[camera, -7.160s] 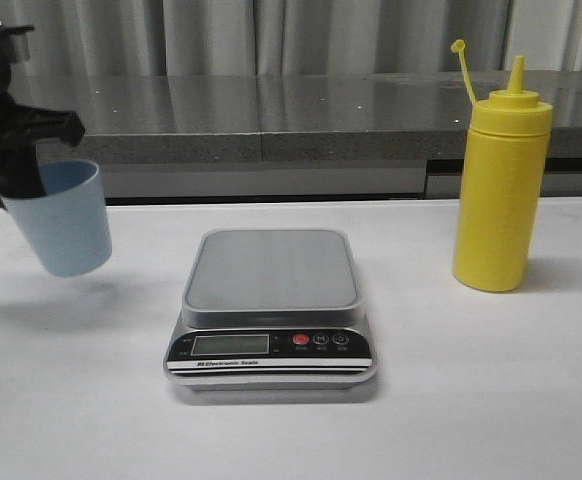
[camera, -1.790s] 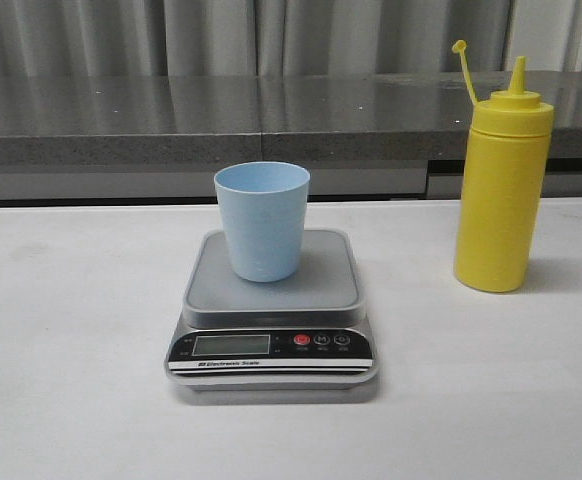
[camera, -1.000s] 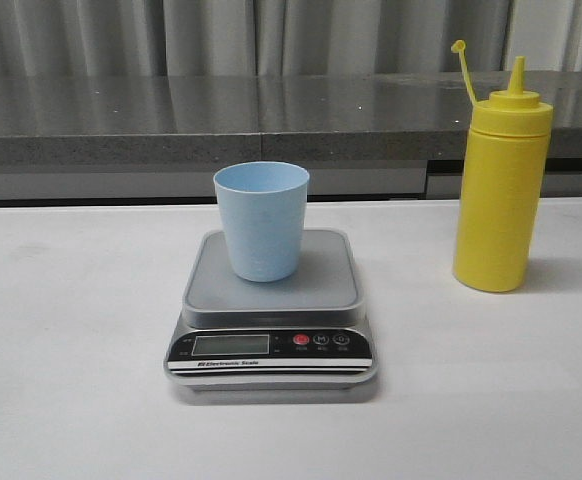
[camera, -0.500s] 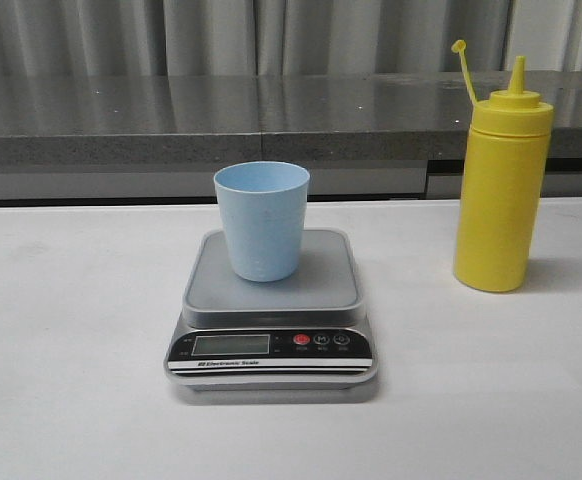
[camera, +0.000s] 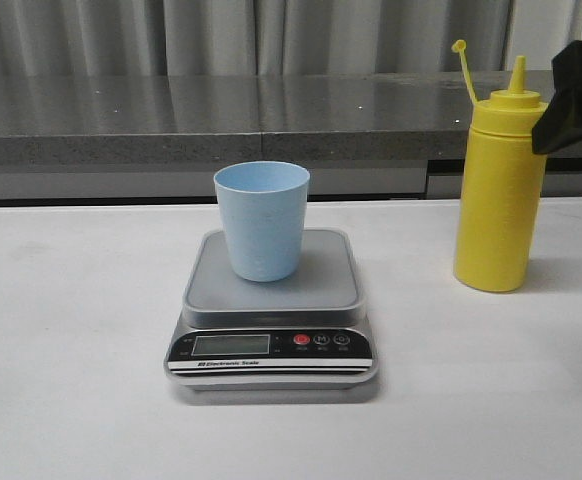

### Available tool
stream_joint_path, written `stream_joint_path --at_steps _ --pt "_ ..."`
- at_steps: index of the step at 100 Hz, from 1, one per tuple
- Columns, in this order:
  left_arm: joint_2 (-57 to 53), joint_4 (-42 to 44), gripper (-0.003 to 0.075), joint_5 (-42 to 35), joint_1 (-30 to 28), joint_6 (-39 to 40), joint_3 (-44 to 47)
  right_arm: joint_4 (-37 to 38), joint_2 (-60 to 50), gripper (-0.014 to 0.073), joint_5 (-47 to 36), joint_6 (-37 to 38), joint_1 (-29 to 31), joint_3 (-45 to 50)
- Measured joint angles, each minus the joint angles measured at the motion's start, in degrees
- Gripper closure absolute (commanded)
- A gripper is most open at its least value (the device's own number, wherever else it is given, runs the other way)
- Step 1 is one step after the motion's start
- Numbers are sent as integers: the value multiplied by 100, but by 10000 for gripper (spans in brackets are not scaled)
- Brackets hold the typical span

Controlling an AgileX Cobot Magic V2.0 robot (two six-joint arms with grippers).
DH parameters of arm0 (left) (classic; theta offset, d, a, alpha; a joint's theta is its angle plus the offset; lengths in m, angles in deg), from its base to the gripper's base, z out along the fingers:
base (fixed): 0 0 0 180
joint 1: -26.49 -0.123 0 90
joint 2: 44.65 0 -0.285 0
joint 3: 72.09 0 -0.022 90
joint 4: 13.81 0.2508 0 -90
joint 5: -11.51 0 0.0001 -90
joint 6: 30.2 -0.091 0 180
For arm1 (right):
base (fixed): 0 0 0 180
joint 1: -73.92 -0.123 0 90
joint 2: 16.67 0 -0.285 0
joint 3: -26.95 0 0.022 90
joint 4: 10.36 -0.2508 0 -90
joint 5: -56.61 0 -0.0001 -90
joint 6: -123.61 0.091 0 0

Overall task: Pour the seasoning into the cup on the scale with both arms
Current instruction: 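Move the right gripper to the yellow bottle and grasp its body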

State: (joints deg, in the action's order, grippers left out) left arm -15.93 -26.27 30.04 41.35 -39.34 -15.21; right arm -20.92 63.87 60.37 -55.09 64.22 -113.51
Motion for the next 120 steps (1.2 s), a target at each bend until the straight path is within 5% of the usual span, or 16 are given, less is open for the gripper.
stream_joint_path --at_steps 120 --pt "0 0 741 0 0 10 0 -1 2800 -39 -3822 -9 -381 -56"
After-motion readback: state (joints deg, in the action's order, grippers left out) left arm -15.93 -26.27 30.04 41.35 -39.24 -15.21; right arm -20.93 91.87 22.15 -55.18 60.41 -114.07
